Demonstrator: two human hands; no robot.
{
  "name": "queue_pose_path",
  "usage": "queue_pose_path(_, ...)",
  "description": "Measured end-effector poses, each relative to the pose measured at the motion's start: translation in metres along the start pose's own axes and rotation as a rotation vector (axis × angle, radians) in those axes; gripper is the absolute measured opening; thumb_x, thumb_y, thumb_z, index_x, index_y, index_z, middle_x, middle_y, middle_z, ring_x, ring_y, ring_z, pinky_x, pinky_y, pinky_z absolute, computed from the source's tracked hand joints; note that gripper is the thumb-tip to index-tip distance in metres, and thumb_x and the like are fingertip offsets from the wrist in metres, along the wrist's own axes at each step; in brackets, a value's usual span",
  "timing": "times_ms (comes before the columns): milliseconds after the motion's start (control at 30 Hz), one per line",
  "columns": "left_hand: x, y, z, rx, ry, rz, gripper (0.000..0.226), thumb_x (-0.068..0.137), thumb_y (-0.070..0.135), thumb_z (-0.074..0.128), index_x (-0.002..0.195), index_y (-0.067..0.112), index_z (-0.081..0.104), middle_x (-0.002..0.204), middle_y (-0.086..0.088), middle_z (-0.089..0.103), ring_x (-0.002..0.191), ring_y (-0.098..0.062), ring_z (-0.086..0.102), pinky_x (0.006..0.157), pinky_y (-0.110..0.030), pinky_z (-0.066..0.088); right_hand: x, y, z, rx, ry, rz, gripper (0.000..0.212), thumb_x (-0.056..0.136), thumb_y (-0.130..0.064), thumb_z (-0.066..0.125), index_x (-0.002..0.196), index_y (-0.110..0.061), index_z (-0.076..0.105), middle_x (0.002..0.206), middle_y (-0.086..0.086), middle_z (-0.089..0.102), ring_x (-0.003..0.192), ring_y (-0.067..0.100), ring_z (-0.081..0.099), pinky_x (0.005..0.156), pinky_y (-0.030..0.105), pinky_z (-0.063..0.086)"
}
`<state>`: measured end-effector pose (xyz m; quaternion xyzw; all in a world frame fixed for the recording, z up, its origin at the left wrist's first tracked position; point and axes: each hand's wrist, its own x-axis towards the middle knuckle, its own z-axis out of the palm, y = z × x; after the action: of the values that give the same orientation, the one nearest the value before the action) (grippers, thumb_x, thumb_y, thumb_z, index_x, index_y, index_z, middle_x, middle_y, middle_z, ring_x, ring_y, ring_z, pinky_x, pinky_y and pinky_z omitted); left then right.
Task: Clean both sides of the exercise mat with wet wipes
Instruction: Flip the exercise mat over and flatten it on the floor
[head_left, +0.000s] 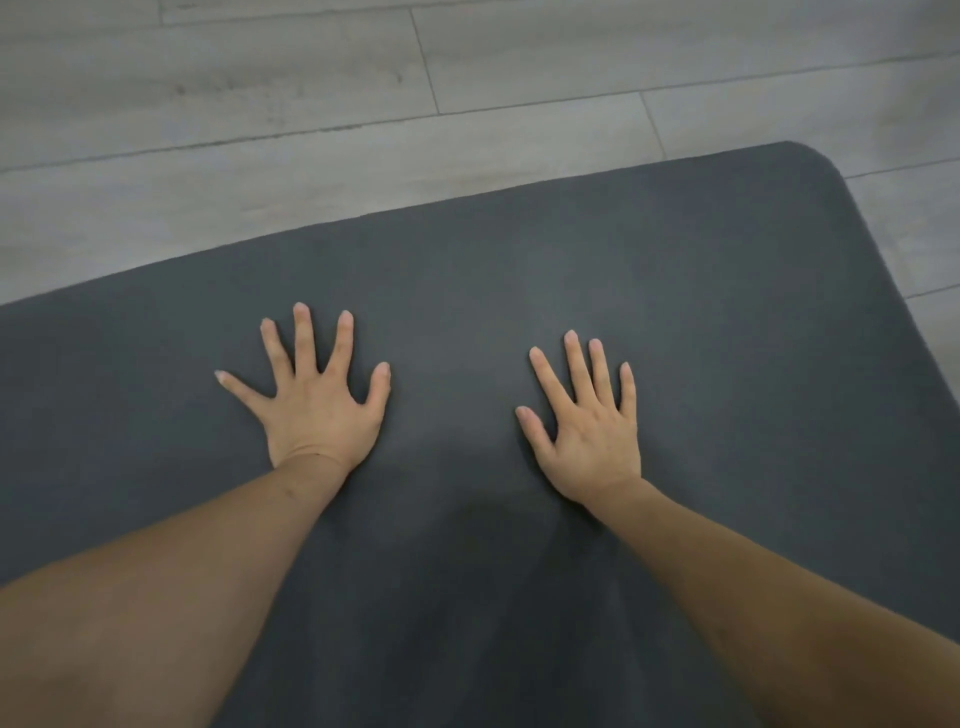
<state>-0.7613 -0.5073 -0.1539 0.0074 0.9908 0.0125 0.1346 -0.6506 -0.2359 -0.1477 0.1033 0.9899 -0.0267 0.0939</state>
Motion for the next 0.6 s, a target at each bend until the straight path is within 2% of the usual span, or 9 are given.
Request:
queue_pose_path(200, -0.001, 0.002, 0.004, 0.002, 0.030, 0.006, 0.072, 0.097, 0.075, 0.005, 0.162, 0.046, -0.003, 0.173, 0.003, -0.011, 0.158, -0.030, -0.018, 0.111, -0.084, -0.005, 0.009, 0.007, 0.002, 0.014, 0.034, -0.021, 0.066, 0.096, -0.070, 0.024, 0.156, -0.045, 0.011, 0.168, -0.004, 0.001, 0.154, 0.021, -0.005, 0.122, 0.055, 0.004)
queue_pose_path(333, -0.026, -0.010, 0.007, -0.048, -0.020, 0.062, 0.067, 0.100, 0.070, 0.006, 0.162, 0.047, -0.005, 0.172, 0.004, -0.019, 0.157, -0.025, -0.023, 0.119, -0.073, -0.008, 0.016, 0.011, 0.002, 0.028, 0.061, -0.028, 0.066, 0.094, -0.073, 0.018, 0.155, -0.047, 0.014, 0.167, -0.005, 0.006, 0.154, 0.019, -0.002, 0.121, 0.054, 0.004)
queue_pose_path(400, -0.076, -0.020, 0.017, -0.083, -0.045, 0.063, 0.063, 0.102, 0.066, 0.007, 0.162, 0.048, -0.007, 0.171, 0.005, -0.023, 0.156, -0.021, -0.026, 0.122, -0.067, -0.009, 0.016, 0.011, 0.002, 0.027, 0.054, -0.049, 0.066, 0.095, -0.072, 0.013, 0.156, -0.046, 0.011, 0.168, -0.004, 0.004, 0.154, 0.020, -0.003, 0.121, 0.055, 0.002)
queue_pose_path(467, -0.147, -0.025, 0.034, -0.106, -0.057, 0.043, 0.061, 0.103, 0.064, 0.005, 0.161, 0.049, -0.009, 0.171, 0.006, -0.024, 0.156, -0.019, -0.028, 0.121, -0.068, -0.011, 0.002, 0.009, 0.005, 0.021, 0.017, -0.065, 0.066, 0.097, -0.068, 0.006, 0.157, -0.042, 0.005, 0.168, -0.001, -0.002, 0.154, 0.022, -0.008, 0.122, 0.055, 0.000)
queue_pose_path(600, -0.256, -0.024, 0.058, -0.113, -0.097, 0.016, 0.062, 0.099, 0.069, -0.004, 0.159, 0.053, -0.012, 0.170, 0.006, -0.025, 0.155, -0.022, -0.029, 0.118, -0.072, -0.012, -0.095, 0.008, 0.023, 0.035, -0.020, -0.136, 0.062, 0.100, -0.062, 0.004, 0.157, -0.041, -0.003, 0.168, 0.000, -0.009, 0.153, 0.024, -0.014, 0.122, 0.055, -0.002)
